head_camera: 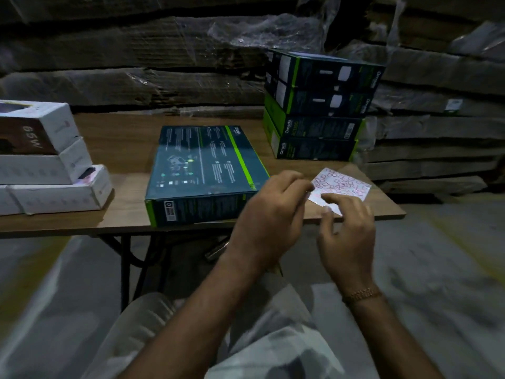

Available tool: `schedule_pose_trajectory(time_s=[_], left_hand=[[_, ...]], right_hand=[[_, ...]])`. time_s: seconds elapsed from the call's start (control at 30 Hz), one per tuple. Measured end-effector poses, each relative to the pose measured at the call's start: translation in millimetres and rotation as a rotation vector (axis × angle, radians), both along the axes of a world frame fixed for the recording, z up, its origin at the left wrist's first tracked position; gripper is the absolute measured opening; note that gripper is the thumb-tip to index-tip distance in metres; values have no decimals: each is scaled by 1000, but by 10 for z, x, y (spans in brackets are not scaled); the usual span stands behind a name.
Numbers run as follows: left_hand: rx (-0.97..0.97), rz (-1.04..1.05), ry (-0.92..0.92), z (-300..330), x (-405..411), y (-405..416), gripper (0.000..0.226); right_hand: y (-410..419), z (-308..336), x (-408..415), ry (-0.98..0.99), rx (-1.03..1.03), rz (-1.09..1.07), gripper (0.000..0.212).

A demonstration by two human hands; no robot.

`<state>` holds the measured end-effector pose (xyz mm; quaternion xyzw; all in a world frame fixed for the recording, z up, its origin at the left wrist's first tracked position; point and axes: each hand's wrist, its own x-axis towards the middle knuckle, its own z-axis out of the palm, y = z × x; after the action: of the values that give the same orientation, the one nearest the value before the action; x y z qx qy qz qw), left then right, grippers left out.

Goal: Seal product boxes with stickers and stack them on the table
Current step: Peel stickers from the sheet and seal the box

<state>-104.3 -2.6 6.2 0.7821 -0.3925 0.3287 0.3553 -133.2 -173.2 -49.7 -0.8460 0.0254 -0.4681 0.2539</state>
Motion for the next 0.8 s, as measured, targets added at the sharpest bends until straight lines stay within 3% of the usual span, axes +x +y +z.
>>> schedule_pose_trajectory(time_s=[0.17,0.23,0.33,0.47,0.63,0.8], left_hand=[[239,89,365,-203,282,-517,63],[325,118,422,-282,428,-637,66],[402,184,431,-360,568,-739,61],[367,218,472,-424,546,-783,61],[322,274,502,-490,530,-809,61],[383,320,512,-479,532,-824,68]], right_hand=[[-466,86,97,74,86,-29,26],[-566,139,182,84,41,19,27],[-659,185,338,125,4,83,28],[-740,100,540,288,1,101,32],[-764,-46,550,231,-5,64,27],[-776,78,558,408,-70,88,44]])
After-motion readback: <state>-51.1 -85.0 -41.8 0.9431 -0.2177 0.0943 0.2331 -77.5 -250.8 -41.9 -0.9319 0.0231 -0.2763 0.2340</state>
